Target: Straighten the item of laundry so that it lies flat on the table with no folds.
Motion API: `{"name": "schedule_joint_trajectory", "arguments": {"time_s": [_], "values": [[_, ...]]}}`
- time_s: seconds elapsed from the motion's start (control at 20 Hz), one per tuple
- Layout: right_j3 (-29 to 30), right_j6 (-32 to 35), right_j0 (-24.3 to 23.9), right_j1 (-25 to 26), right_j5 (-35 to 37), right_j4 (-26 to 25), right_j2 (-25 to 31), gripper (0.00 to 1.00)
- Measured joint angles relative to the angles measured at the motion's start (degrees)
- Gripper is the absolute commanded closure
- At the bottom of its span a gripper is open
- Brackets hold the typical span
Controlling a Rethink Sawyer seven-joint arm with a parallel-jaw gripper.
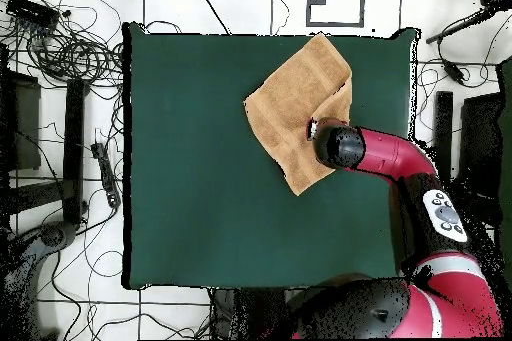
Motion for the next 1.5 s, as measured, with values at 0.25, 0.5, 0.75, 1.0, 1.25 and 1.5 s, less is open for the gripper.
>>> {"name": "schedule_joint_trajectory", "arguments": {"time_s": [0.25, 0.5, 0.75, 1.0, 1.25, 1.5], "values": [[0.0, 0.0, -0.8, -0.1, 0.5, -1.0, 1.1, 0.00], [0.0, 0.0, -0.9, -0.1, 0.6, -1.1, 1.2, 0.00], [0.3, 0.0, -0.9, -0.4, 0.5, -1.2, 1.2, 0.00], [0.8, 0.0, -0.9, -0.9, 0.5, -1.9, 1.2, 0.00], [1.0, 0.0, -0.9, -1.2, 0.5, -3.2, 1.2, 0.00], [1.1, 0.0, -0.9, -1.3, 0.5, -3.3, 1.2, 0.00]]}}
